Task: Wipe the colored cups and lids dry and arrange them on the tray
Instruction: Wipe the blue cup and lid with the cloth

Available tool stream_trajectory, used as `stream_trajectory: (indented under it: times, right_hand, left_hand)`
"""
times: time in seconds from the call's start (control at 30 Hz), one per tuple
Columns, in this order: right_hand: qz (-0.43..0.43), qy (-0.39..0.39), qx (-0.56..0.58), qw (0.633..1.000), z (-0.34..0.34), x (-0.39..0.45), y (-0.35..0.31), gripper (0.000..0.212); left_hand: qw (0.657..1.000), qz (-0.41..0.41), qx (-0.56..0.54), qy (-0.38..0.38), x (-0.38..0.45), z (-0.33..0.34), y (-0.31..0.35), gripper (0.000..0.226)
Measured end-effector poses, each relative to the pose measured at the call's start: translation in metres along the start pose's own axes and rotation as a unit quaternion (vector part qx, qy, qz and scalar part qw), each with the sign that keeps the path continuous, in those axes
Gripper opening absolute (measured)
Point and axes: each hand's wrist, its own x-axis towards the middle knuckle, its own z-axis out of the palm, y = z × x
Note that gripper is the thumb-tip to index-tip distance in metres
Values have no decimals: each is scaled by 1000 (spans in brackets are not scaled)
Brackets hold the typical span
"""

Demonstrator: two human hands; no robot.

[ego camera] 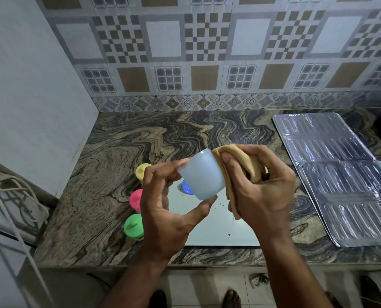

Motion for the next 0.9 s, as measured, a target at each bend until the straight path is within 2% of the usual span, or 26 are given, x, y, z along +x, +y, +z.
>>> stream_trajectory:
  times: [0.13,0.27,0.5,0.6,0.73,0.8,0.9]
  right_hand:
    - [46,10,41,998,-13,-3,5,10]
    - [45,-13,62,997,-16,-19,3,17]
    - [13,-14,65,998,-14,-28,-5,18]
    - [-11,-19,51,998,-15,-21,-10,17]
    - [-28,-41,16,999,-15,-14,-10,14]
    - [-29,-52,0,998,-14,-14,-10,14]
    - [-4,-43,10,999,-11,-15,-13,12]
  left_hand:
    - [991,-83,-106,20,1,0,4,67]
    - [982,-102,-159,9,5,4,6,64]
    - [978,-136,-159,-13,4,4,1,68]
    - [973,-141,-172,-53,4,3,0,69]
    - [944,-197,-241,-110,2,2,7,70]
    - [923,-243,-282,-99,6,4,13,67]
    - [911,-294,-281,-71,13,5,14,64]
